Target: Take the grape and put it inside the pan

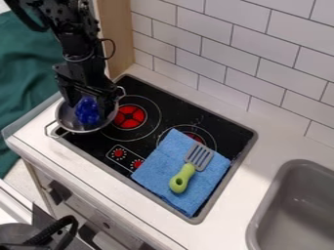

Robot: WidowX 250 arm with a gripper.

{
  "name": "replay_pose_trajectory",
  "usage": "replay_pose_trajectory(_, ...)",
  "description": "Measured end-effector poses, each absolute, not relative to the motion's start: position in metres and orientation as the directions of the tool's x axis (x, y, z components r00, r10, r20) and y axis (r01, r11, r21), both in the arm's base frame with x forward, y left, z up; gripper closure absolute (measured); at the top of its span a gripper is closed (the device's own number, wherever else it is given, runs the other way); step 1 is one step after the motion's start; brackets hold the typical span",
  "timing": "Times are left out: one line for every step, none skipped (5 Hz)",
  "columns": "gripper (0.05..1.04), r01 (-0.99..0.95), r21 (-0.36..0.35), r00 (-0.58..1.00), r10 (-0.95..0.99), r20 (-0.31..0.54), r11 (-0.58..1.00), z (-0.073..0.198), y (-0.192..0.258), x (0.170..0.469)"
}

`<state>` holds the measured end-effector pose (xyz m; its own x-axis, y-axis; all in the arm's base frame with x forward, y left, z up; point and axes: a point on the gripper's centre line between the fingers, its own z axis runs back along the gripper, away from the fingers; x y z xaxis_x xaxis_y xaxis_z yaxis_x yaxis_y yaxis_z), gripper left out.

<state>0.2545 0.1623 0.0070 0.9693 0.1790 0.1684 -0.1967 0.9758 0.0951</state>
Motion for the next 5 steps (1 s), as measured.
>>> replay_pose_trajectory(0.073, -0.182, 0.13, 0.969, 0.155, 0.191, 0.975, 0.034, 0.153, 0.262)
replay_pose_trajectory(0.073, -0.175, 0.16, 0.962, 0.134, 0.239, 0.971, 0.065, 0.123, 0.271)
replay_pose_trajectory(0.074, -0.168, 0.11, 0.961, 0.137, 0.24, 0.98, 0.068, 0.091, 0.275)
replay_pose_trajectory(0.075, -0.178, 0.058, 0.96, 0.16, 0.232, 0.982, 0.064, 0.067, 0.277)
replay_pose_trajectory(0.075, -0.183, 0.033, 0.96, 0.172, 0.22, 0.982, 0.06, 0.054, 0.276)
